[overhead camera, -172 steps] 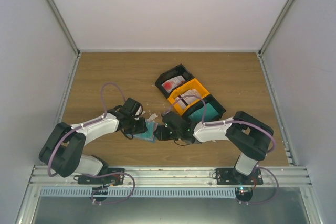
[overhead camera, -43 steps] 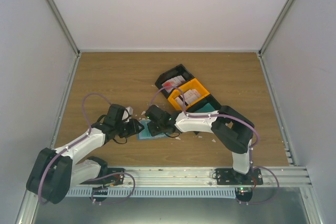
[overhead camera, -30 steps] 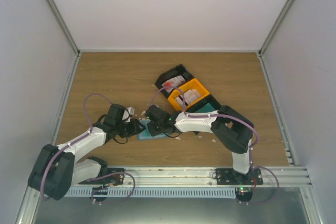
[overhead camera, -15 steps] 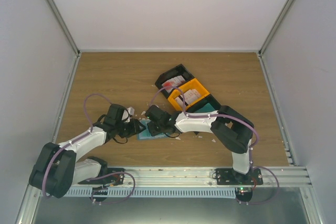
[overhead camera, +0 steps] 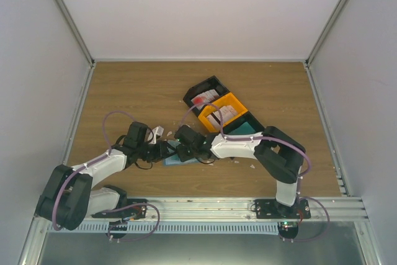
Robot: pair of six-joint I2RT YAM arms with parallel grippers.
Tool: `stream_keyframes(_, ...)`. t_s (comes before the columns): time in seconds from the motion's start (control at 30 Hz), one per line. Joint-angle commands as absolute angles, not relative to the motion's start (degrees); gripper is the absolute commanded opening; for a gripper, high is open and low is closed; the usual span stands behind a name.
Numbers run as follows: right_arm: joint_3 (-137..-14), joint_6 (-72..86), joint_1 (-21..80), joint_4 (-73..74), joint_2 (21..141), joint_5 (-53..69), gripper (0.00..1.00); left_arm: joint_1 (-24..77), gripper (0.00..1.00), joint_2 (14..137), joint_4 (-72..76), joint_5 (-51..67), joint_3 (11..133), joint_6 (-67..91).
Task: Put the credit cards into the card holder
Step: Turn over the card slot in the card holder.
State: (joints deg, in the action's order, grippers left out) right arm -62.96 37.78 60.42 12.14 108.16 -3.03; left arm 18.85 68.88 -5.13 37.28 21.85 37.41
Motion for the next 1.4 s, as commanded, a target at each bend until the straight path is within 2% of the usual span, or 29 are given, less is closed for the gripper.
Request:
stream_keyframes(0.0,-61.1,40.1,60.4,13.9,102.7,-9.0,0.19,18.4,0.4,69.0,-1.7,40.5,22.1,35.4)
stream_keyframes(0.23,-57.9,42.7,60.1,16.4,94.4,-17.2,0.26,18.6,0.47,71.2,2.6,43.1,22.5,37.1)
stream_keyframes(0.43,-53.5,42.9,57.2,18.4,87.5,-18.5,0.33,21.0,0.51,74.6,6.9,45.7,24.1,38.9)
stream_keyframes(0.6,-49.9,39.5,52.6,22.3,82.3,-18.0,0.44,24.7,0.59,77.8,11.1,44.4,26.0,40.7)
stream_keyframes(0.87,-46.1,35.5,43.8,26.6,76.4,-16.1,0.47,28.1,0.63,85.0,16.4,39.3,28.7,43.5)
stream_keyframes(1.2,-45.0,29.8,37.5,29.2,72.1,-10.7,0.5,28.8,0.65,81.2,14.8,33.3,27.5,42.2)
stream_keyframes(1.27,-45.2,28.1,36.1,29.7,73.0,-9.0,0.49,29.7,0.67,79.2,14.8,32.2,27.8,42.2)
stream_keyframes(1.37,-45.8,26.3,34.6,31.1,75.7,-8.8,0.43,32.3,0.7,78.3,15.7,30.9,29.1,43.4)
